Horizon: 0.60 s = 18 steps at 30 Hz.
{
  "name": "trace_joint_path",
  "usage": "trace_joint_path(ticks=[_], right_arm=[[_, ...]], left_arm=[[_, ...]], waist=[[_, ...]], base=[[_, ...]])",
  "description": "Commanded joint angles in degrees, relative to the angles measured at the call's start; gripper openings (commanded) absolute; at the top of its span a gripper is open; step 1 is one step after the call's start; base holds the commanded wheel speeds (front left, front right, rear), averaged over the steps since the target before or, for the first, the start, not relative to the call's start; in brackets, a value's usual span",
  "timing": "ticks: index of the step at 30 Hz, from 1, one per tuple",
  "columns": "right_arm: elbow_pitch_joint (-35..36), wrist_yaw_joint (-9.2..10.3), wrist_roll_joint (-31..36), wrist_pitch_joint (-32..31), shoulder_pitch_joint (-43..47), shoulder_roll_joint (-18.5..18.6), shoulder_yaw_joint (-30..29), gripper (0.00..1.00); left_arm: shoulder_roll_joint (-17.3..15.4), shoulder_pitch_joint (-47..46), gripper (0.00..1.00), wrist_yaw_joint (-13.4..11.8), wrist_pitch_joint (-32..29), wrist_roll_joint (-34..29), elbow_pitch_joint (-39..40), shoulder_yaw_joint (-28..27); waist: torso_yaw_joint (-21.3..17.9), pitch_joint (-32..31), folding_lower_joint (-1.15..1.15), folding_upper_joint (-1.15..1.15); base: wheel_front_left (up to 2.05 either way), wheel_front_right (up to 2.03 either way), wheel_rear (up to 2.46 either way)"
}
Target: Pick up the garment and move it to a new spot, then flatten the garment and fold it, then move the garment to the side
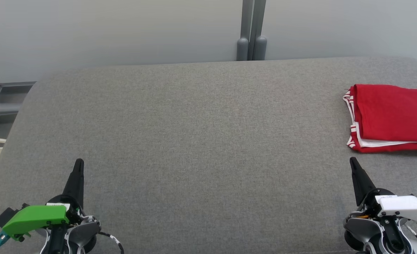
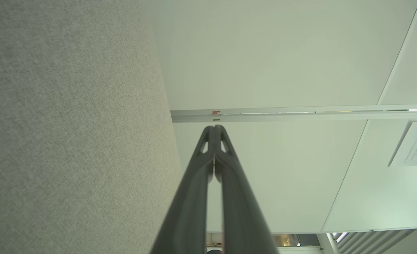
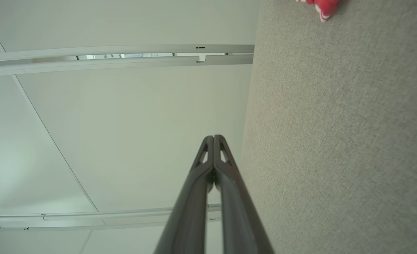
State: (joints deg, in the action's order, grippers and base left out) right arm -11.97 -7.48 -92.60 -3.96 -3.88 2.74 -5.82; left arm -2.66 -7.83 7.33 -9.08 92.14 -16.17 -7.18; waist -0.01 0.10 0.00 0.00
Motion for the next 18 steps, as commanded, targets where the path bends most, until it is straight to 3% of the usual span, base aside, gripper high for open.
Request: trace_joint_path(ticks=[1,18], right_arm=[[0.29,-0.02,-0.17,-0.21,-0.53,0.26,-0.11,0.0],[0.29,-0.02,-0.17,-0.21,-0.53,0.26,-0.11,0.0]], left_arm=[[-0.4,-0.9,0.0,0.34,-0.2,-0.07,0.18,-0.12],[-0.4,-0.9,0.0,0.34,-0.2,-0.07,0.18,-0.12]], waist=[[0.0,0.0,0.0,0.0],[0.0,0.0,0.0,0.0]], base=[[0.0,0.0,0.0],[0.0,0.0,0.0]])
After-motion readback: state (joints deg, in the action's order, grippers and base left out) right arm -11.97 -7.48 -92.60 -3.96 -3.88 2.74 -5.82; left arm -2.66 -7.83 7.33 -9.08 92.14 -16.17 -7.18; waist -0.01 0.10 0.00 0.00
